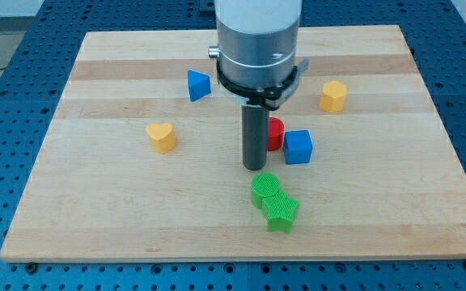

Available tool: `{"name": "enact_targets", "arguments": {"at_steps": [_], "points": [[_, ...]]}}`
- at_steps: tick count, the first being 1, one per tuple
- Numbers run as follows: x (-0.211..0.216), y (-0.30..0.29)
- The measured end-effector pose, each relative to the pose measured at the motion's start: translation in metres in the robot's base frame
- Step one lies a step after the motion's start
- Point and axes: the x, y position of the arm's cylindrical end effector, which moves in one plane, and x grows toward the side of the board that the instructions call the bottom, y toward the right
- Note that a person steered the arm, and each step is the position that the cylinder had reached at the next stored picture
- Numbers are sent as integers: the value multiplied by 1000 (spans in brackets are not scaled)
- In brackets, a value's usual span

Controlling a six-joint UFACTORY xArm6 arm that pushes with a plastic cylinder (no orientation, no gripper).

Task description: Place the red circle at the top right of the green circle

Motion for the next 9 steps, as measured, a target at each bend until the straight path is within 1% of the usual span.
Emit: {"name": "enact_targets", "arguments": {"at_steps": [2,3,4,5,7,8,9], "points": [[-5,44],[-8,52],[17,-1],[11,-32],[-68,-36],[-86,-21],[-81,18]]}}
